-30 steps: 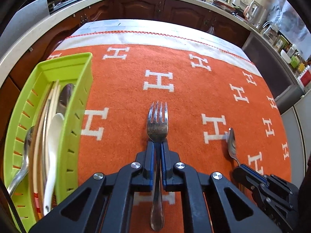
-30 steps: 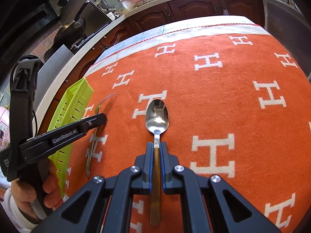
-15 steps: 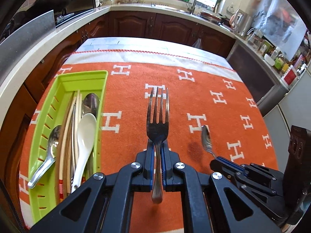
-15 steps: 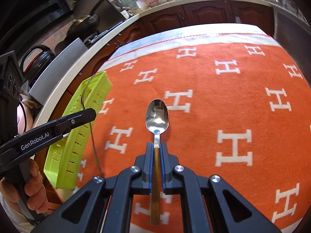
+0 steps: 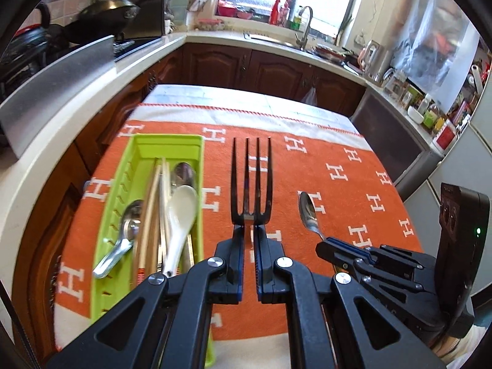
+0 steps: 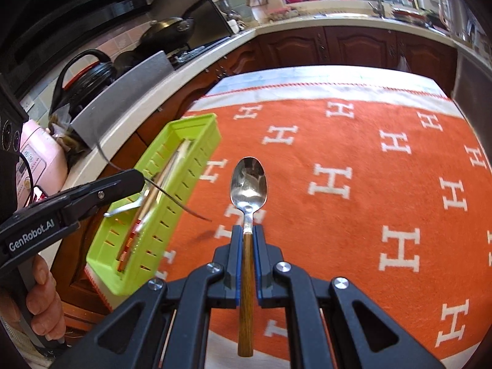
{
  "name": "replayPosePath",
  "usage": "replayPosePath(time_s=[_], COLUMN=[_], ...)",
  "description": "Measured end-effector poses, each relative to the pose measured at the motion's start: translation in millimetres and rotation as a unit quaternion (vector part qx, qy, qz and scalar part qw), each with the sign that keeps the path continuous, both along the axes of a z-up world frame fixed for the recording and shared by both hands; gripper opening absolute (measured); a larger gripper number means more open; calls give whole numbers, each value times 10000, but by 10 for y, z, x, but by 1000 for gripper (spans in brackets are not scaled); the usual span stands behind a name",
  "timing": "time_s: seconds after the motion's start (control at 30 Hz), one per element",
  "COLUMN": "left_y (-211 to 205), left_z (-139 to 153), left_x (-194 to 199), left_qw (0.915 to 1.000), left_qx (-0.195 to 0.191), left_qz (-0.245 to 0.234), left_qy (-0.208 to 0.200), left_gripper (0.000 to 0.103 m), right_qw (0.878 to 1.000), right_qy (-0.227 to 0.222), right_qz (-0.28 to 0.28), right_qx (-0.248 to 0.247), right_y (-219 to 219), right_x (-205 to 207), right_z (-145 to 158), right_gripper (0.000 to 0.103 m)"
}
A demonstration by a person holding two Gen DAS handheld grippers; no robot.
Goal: Organize utensils
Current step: 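Carry the fork and teaspoon into the green tray and open both grippers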
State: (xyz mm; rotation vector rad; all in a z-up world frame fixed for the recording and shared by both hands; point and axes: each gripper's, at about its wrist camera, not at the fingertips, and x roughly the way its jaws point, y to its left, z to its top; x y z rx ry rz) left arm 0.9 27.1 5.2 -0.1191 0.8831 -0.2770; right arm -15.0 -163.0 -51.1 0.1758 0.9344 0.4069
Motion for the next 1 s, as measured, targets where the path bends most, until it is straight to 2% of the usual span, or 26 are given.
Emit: replayPosePath(time_s=[0.2,0.4,0.53,0.67,0.73,1.0], left_y=[315,600,789,854,863,897], left_z=[252,343,158,-153,-262,-518], left_x=[-223,-312,-226,-104,-40,254], left_qw=[9996,9990,9972,9949,9945,9936], left_qx=[-3,117,295,360,293,109], left_qz=[180,422,601,651,662,773], left_qy=[-215,-66,322,679,758,819], left_gripper=[3,3,3,3,3,3], right_qw=[9993,9962,9933,9906,9894,9883], right_qy=[-172,-126,137,633,826,1027], right_qz=[318,713,822,703,590,170], right_qx=[102,487,798,988,1042,1113], right_y=[253,594,823,997,1056,1115], right_x=[23,127,257,448,544,865], right_z=[212,380,337,128,24,-128], right_gripper=[6,6,6,6,6,7])
